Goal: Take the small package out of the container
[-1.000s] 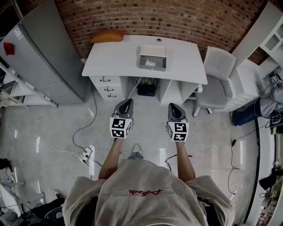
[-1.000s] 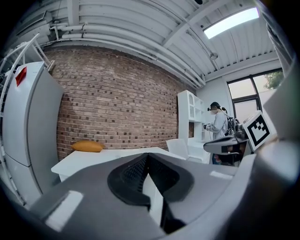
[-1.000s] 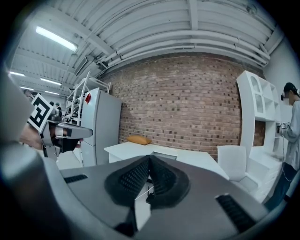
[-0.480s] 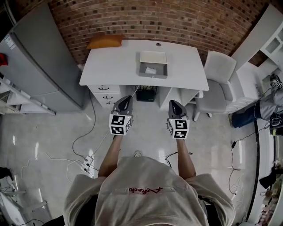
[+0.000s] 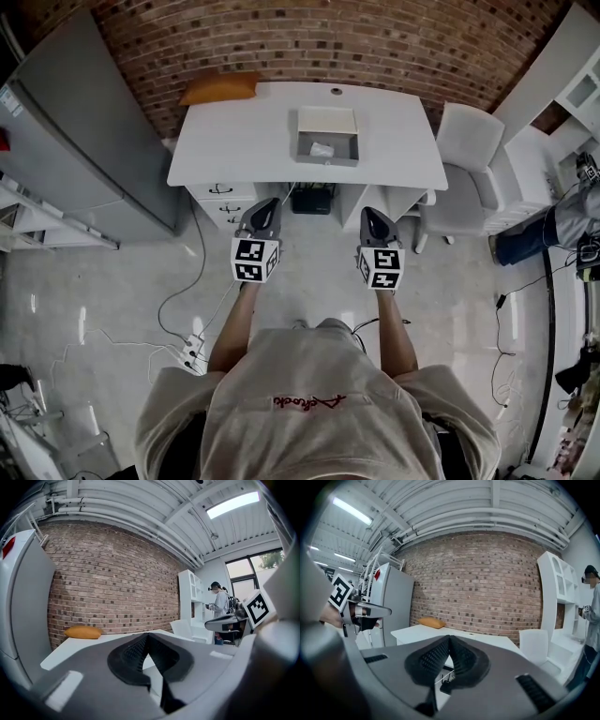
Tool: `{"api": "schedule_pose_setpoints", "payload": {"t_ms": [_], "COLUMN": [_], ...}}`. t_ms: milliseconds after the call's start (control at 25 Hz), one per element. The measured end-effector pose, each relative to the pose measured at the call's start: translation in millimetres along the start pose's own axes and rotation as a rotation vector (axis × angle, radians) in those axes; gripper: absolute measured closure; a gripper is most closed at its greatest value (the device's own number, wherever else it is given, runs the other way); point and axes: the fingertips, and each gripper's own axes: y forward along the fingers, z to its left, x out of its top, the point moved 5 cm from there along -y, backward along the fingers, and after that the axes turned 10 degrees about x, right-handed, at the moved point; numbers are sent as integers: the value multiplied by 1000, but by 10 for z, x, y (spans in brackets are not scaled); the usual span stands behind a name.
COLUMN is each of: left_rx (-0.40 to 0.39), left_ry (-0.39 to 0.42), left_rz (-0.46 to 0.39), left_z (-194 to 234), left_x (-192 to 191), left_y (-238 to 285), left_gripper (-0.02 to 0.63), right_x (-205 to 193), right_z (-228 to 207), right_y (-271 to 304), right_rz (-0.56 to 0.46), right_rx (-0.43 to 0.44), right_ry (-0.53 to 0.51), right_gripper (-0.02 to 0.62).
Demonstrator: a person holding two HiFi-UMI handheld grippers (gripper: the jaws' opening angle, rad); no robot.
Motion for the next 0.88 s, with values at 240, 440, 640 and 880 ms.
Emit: {"api": "schedule_pose_setpoints", "payload": {"t_ms": [240, 440, 640, 880], "left_rx": [-1, -2, 4, 14], "left_ry": [4, 1, 0, 10], "left_rz": [8, 20, 35, 29], "left_z": [50, 9, 4, 29], "left_x": [-13, -73, -169, -140], "left_y": [-19, -35, 7, 240], "left_gripper": [600, 600, 600, 600], "right_x": [-7, -64, -97, -127], "right_z": [32, 17, 6, -126], "right_y": [4, -10, 66, 268], "right_rz": [7, 20, 16, 8], "right_rx": [1, 8, 20, 35], "right_ry": [-2, -2, -2, 8], "right_gripper": [586, 586, 586, 586]}}
